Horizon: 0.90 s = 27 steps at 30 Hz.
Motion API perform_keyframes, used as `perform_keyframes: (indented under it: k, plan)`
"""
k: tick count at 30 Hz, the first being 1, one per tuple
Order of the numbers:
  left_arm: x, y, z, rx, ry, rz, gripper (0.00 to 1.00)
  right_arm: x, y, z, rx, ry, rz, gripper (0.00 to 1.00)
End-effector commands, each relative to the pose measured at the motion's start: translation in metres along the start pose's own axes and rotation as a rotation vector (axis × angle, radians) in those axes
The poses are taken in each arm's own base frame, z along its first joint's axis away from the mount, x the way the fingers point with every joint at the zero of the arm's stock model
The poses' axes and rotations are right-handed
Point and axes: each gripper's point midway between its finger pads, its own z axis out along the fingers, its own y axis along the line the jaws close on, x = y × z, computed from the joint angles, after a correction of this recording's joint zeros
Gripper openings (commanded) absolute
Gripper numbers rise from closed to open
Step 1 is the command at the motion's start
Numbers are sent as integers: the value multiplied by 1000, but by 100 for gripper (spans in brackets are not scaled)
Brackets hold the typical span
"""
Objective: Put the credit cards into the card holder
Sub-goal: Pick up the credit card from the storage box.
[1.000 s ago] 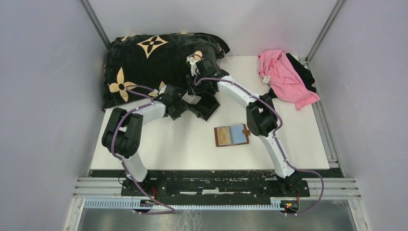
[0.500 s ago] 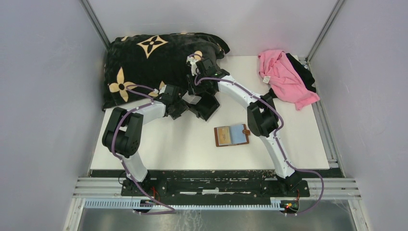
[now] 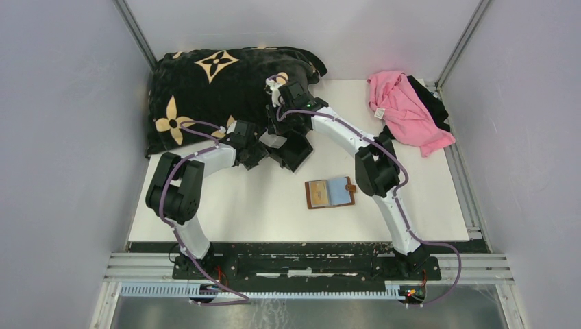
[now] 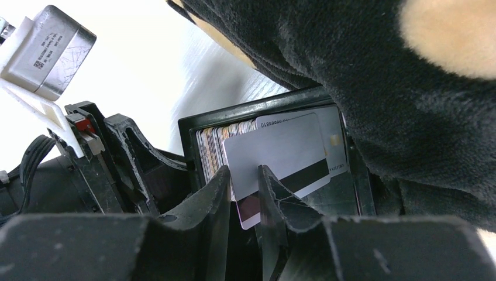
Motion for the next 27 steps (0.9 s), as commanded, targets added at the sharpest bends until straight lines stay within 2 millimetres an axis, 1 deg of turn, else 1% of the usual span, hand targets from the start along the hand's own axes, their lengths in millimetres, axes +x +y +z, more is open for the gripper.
perform_keyframes:
  k: [1,7,12,16,20,22,24,25,27]
  plan:
    - [-3,-8,4,40,-8,28,57,-27,21,-31,-17,-68,-20,26]
    - [-3,-9,1,49,-12,26,57,-28,13,-41,43,-83,-37,18]
    - [-4,-10,-4,60,-21,26,57,-35,6,-54,98,-110,-66,14]
    - [-10,-14,-13,81,-41,31,57,-42,-1,-67,145,-122,-94,2]
    - [-16,-16,-26,101,-70,37,60,-48,-4,-82,163,-143,-93,1]
    - [-18,-17,-33,110,-85,39,61,-48,-2,-90,168,-144,-96,1]
    - [-21,-18,-41,120,-98,42,63,-48,-1,-101,173,-146,-97,1]
    - [-21,-18,-45,127,-104,44,64,-50,1,-110,176,-151,-97,1]
    - [-24,-20,-56,150,-121,55,65,-47,3,-123,177,-146,-93,1]
